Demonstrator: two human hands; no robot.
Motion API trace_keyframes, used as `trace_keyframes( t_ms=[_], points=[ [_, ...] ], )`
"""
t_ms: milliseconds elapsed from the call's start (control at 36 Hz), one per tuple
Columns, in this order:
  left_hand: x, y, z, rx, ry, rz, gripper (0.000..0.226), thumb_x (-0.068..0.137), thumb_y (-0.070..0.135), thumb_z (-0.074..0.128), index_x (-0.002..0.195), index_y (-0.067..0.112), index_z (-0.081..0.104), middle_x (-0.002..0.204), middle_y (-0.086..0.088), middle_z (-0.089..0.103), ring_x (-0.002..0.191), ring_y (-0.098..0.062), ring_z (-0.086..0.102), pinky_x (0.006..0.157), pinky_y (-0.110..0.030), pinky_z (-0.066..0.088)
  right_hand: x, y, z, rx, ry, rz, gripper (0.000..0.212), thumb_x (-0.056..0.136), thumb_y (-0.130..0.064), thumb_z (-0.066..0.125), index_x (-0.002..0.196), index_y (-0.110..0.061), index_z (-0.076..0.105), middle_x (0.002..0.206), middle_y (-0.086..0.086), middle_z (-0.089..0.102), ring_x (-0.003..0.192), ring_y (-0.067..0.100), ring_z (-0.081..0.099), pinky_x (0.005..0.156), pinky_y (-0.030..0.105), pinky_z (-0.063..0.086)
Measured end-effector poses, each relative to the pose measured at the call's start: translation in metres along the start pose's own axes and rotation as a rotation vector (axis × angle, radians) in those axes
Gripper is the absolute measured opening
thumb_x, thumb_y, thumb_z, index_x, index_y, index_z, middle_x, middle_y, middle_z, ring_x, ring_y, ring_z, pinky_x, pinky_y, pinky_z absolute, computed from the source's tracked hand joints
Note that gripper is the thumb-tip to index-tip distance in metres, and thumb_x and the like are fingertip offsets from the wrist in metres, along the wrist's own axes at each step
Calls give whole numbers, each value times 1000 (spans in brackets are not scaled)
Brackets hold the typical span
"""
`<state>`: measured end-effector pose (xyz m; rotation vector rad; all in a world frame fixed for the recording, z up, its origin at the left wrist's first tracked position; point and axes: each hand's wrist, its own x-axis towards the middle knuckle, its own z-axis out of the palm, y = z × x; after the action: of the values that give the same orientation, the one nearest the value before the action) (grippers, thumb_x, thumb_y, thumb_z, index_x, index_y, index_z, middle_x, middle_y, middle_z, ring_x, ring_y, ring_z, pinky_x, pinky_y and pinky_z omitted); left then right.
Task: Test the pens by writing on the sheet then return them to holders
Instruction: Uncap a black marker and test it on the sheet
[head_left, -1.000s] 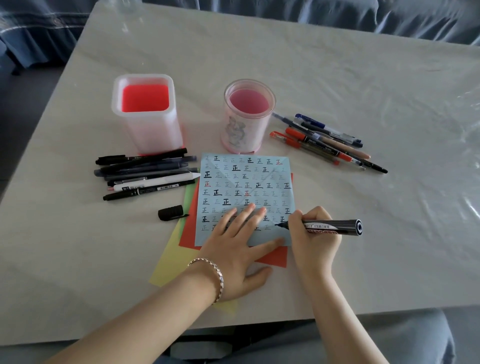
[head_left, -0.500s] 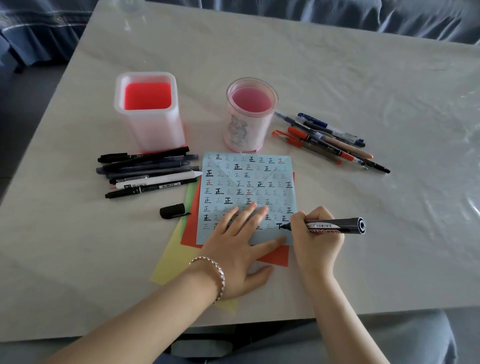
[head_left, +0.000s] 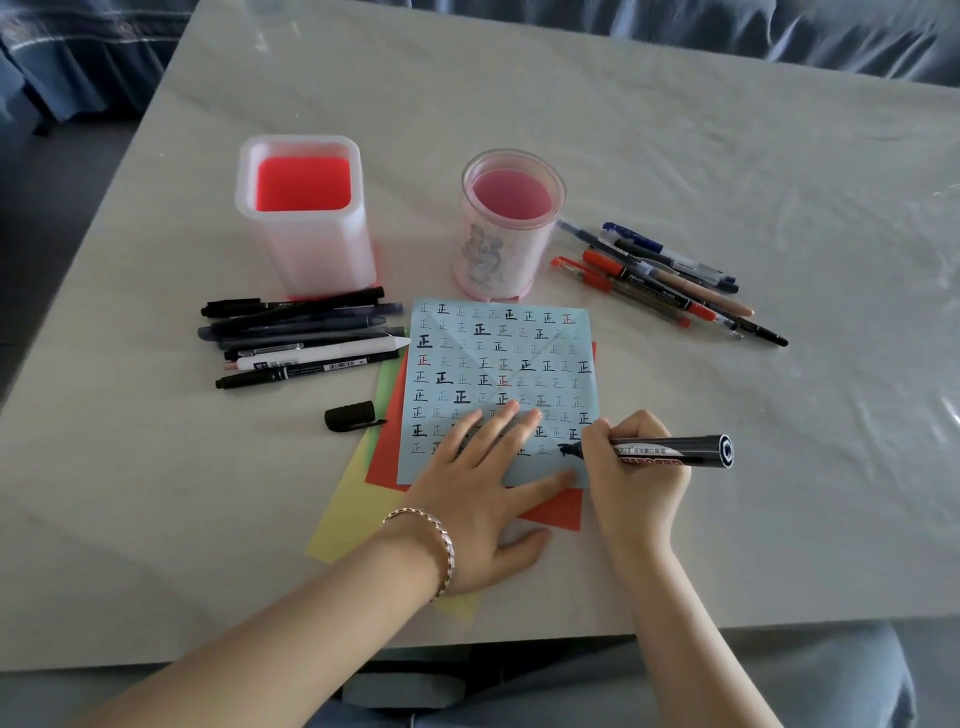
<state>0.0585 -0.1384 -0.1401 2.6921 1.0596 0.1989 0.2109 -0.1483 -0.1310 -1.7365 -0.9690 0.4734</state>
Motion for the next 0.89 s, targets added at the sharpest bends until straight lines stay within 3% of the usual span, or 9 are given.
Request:
trace_keyframes(
  t_ms=[250,611,722,889],
  points=[
    [0,0,0,-4,2,4,48,82,53,37,126,37,51,146,-18,34,135,-35,27,106,-49,15,-2,-5,-2,116,64,19,24,65,-9,52,50,-14,34,39,-14,42,40,1,35,44,10,29],
    [0,-1,1,9,-1,13,49,84,52,37,130,40,46,148,-18,30,137,-36,24,106,-50,14,-2,-1,0,25,-21,5,24,67,-15,54,49,-16,38,43,-11,47,42,2,42,45,9,32],
    [-1,-2,2,4,7,19,48,84,52,38,129,39,48,147,-18,30,137,-36,23,107,-49,13,-2,-2,-1,-7,69,21,24,66,-15,52,50,-14,34,43,-6,36,43,6,35,43,13,28],
    [-1,-2,2,3,24,26,47,83,52,38,127,39,49,146,-18,33,136,-35,25,107,-48,13,0,-3,-2,44,115,55,35,72,1,56,50,-14,33,39,-8,37,41,3,32,44,13,27]
  ],
)
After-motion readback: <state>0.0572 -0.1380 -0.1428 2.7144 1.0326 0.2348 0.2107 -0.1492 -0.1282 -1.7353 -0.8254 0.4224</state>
